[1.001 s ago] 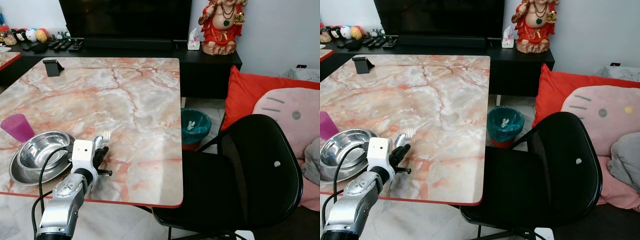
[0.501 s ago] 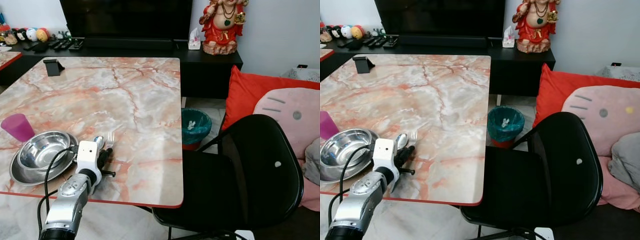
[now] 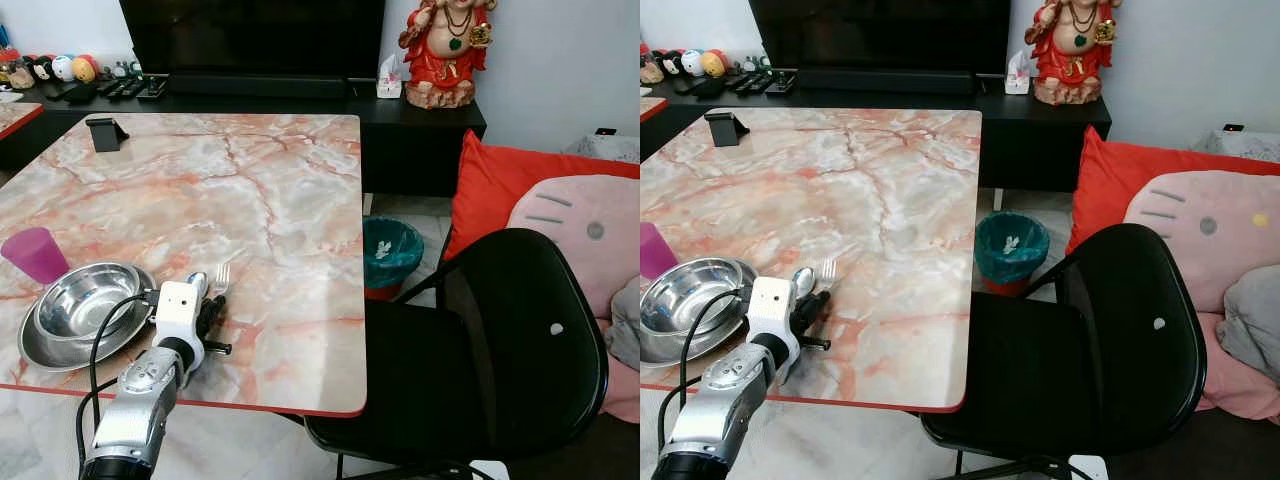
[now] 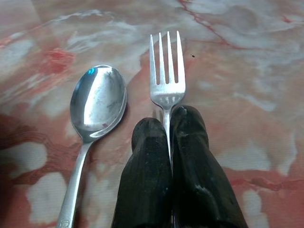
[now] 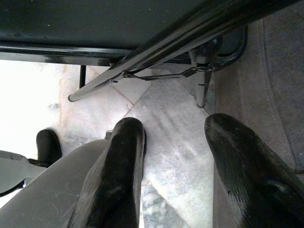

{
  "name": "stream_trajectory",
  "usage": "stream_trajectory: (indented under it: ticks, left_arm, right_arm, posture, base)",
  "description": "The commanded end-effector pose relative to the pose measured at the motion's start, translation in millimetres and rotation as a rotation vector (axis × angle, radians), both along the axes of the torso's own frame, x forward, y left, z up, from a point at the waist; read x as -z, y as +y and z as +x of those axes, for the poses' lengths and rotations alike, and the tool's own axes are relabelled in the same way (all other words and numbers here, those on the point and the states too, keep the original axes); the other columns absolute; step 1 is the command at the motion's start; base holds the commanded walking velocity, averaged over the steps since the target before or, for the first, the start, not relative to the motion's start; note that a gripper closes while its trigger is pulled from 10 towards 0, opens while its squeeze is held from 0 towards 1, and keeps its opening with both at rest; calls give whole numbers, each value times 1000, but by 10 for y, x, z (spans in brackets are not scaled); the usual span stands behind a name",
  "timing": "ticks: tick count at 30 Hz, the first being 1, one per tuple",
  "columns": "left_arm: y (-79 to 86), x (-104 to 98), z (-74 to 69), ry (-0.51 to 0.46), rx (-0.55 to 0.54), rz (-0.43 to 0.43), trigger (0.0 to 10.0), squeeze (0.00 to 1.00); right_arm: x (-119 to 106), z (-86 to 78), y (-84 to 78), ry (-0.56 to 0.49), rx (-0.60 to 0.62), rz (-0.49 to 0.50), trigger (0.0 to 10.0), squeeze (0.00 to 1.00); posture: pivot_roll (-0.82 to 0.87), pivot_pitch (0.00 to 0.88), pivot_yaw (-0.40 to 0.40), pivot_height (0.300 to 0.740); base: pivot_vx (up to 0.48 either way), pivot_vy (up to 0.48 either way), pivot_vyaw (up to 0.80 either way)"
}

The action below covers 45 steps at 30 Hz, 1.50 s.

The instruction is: Setting the table

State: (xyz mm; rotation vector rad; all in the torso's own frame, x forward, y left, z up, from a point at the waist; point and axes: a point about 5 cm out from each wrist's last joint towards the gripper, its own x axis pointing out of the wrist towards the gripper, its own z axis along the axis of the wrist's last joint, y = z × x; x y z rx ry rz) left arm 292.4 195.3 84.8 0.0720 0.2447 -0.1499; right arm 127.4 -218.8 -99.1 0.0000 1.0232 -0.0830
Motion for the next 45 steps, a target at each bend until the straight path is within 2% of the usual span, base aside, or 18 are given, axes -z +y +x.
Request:
stream_trajectory:
  ticks: [1, 11, 15, 16, 20, 21, 24, 26, 28, 29, 30, 31, 34, 36, 40, 45]
  left_arm:
    - [-11, -6, 9, -8, 4, 10, 10000, 333]
    - [-29, -12, 6, -12, 10, 18, 10000, 337]
    - [-42, -14, 8, -14, 13, 21, 10000, 392]
    - [-45, -13, 7, -13, 13, 21, 10000, 635]
    - [-54, -9, -1, -12, 14, 19, 10000, 635]
    - [-59, -6, -6, -11, 15, 19, 10000, 682]
    - [-58, -4, -6, -12, 12, 22, 10000, 631]
    - [-58, -5, -6, -13, 11, 23, 10000, 635]
    - [-61, -14, -1, -16, 13, 29, 10000, 588]
    - [-70, -21, 2, -19, 15, 32, 10000, 259]
    - [-72, -22, 3, -19, 15, 32, 10000, 259]
    - [-74, -33, 6, -27, 13, 38, 10000, 0]
    - [-57, -121, 23, -77, -21, 36, 10000, 0]
    - [-43, -232, 39, -143, -47, 24, 10000, 0]
    - [-67, -401, 38, -240, -42, -7, 10000, 0]
    - [-32, -562, -24, -371, -59, 61, 10000, 0]
  right_arm:
    - [1, -3, -5, 3, 1, 0, 10000, 0]
    - [0, -3, -6, 4, -1, -1, 10000, 0]
    - [0, -2, -5, 4, -2, -1, 10000, 0]
    - [1, -2, -5, 4, -2, -1, 10000, 0]
    - [1, -1, -4, 4, -2, -1, 10000, 0]
    - [1, -1, -3, 4, -3, -1, 10000, 0]
    - [1, 0, -2, 4, -4, -1, 10000, 0]
    - [1, -1, -3, 4, -4, -1, 10000, 0]
    - [1, -1, -3, 4, -4, -1, 10000, 0]
    - [1, -1, -2, 4, -4, -1, 10000, 0]
    - [1, -1, -3, 4, -4, -1, 10000, 0]
    - [1, -1, -2, 4, -4, -1, 10000, 0]
    - [1, -2, -2, 5, -4, -1, 10000, 0]
    - [1, -2, -3, 4, -4, -1, 10000, 0]
    - [1, -1, -3, 4, -4, -1, 10000, 0]
    - [1, -1, -2, 3, -1, 0, 10000, 0]
  posture:
    - [8, 0, 14, 732]
    - [11, 0, 12, 732]
    - [10, 0, 13, 732]
    - [8, 0, 14, 732]
    - [8, 0, 14, 732]
    - [9, 0, 13, 732]
    - [10, 0, 13, 732]
    - [10, 0, 13, 732]
    - [9, 0, 14, 732]
    - [8, 0, 13, 732]
    - [8, 0, 13, 732]
    - [10, 0, 13, 732]
    - [8, 0, 13, 732]
    - [11, 0, 12, 732]
    - [10, 0, 13, 732]
    - [7, 0, 15, 732]
  base:
    - [0, 0, 0]
    - [0, 0, 0]
    - [0, 0, 0]
    - [0, 0, 0]
    - [0, 0, 0]
    - [0, 0, 0]
    - [0, 0, 0]
    - [0, 0, 0]
    - [0, 0, 0]
    - [0, 0, 0]
    - [0, 0, 0]
    - [0, 0, 0]
    - [0, 0, 0]
    - [0, 0, 0]
    - [0, 0, 0]
    - [0, 0, 0]
